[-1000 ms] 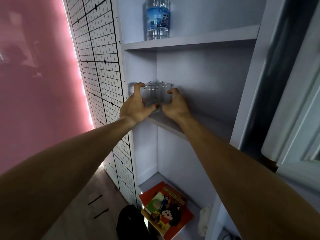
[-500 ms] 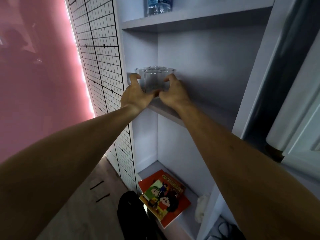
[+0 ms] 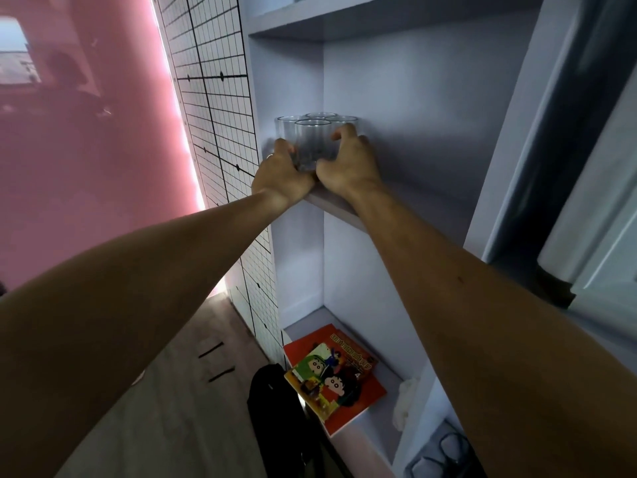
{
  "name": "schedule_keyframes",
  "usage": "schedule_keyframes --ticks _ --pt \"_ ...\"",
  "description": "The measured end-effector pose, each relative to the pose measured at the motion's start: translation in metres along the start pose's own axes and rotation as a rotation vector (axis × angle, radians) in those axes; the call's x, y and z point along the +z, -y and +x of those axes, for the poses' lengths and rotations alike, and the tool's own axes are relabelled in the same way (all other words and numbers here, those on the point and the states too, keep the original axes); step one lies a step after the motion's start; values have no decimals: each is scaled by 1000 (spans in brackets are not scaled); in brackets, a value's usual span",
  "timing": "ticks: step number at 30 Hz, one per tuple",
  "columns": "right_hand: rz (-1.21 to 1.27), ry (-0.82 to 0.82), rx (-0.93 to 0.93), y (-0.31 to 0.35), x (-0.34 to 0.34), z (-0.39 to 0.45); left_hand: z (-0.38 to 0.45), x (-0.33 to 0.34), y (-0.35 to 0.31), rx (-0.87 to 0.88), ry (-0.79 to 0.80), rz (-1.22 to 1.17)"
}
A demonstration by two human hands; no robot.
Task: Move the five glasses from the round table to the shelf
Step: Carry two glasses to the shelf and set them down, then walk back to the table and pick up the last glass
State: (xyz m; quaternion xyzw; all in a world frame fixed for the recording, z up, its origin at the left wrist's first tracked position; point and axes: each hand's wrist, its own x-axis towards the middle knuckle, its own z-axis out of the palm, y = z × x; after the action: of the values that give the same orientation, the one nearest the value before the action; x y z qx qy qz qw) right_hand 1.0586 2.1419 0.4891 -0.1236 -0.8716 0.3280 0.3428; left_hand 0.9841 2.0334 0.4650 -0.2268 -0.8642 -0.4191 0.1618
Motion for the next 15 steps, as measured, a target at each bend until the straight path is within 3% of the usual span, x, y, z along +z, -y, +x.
schedule_keyframes --ticks 5,8,11,15 --pt "-22 -23 2 3 -1 -2 -7 -4 6 9 15 -84" --pt "-93 -20 -33 4 -3 -4 -22 -16 26 101 -62 -114" --pt "-185 115 -181 7 -2 -12 -39 -38 65 135 -71 11" --pt "-420 229 -475 21 8 -29 -70 -89 121 -4 59 169"
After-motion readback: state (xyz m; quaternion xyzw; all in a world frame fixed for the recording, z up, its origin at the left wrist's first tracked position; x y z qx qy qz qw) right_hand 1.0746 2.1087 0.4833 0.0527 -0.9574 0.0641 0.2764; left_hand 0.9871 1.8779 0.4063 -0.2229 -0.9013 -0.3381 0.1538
